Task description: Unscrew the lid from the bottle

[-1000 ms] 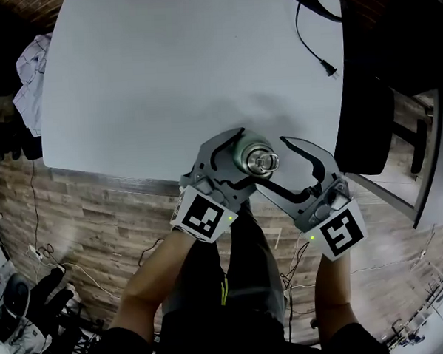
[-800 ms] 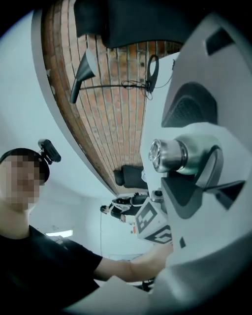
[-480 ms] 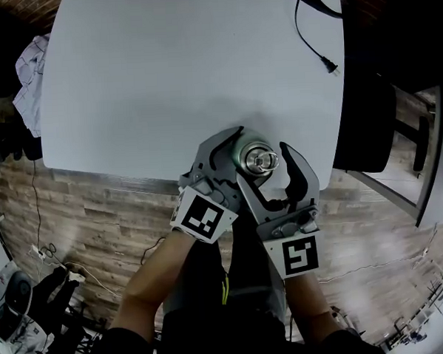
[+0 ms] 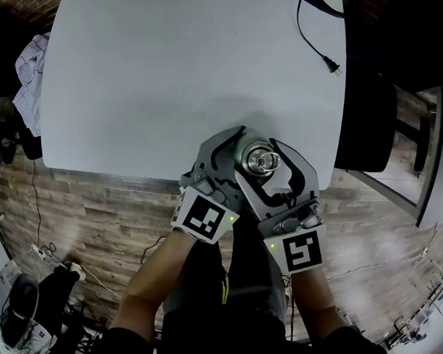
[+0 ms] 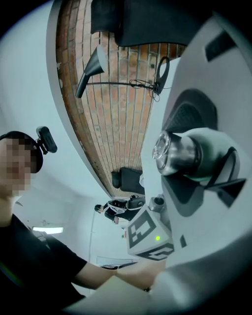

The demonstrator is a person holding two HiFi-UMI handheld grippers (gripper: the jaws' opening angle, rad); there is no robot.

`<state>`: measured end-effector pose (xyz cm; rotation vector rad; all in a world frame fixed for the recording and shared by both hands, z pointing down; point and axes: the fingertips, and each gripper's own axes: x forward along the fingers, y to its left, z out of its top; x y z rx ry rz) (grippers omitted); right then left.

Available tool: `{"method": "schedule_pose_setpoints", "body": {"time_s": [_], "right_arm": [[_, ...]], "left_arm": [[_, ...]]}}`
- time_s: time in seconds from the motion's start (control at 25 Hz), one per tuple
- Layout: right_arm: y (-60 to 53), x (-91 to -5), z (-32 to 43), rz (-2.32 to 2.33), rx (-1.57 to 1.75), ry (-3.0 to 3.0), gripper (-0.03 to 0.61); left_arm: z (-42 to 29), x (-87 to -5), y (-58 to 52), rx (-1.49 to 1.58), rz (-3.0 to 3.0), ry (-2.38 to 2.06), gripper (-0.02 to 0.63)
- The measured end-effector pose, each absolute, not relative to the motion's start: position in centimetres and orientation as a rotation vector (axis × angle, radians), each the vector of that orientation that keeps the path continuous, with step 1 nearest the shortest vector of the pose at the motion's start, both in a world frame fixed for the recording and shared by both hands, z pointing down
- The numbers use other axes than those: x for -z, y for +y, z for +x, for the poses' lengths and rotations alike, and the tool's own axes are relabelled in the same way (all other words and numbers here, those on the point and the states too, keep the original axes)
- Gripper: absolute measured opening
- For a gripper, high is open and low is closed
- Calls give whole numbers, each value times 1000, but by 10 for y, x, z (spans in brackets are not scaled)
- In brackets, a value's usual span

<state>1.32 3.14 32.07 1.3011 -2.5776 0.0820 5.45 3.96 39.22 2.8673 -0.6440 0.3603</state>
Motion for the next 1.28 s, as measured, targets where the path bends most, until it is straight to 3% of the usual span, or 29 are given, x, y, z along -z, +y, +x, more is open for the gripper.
{"method": "schedule_pose_setpoints", "body": {"time_s": [0.8,1.28], "right_arm": [[47,-326,5,221,-192,-2805,267],[43,-325,7,356,-178,-2792,284]], "left_arm": [[53,-393,40,-371,2869,-631,368],[54,-392,39,-379,2874,-639,368]]}}
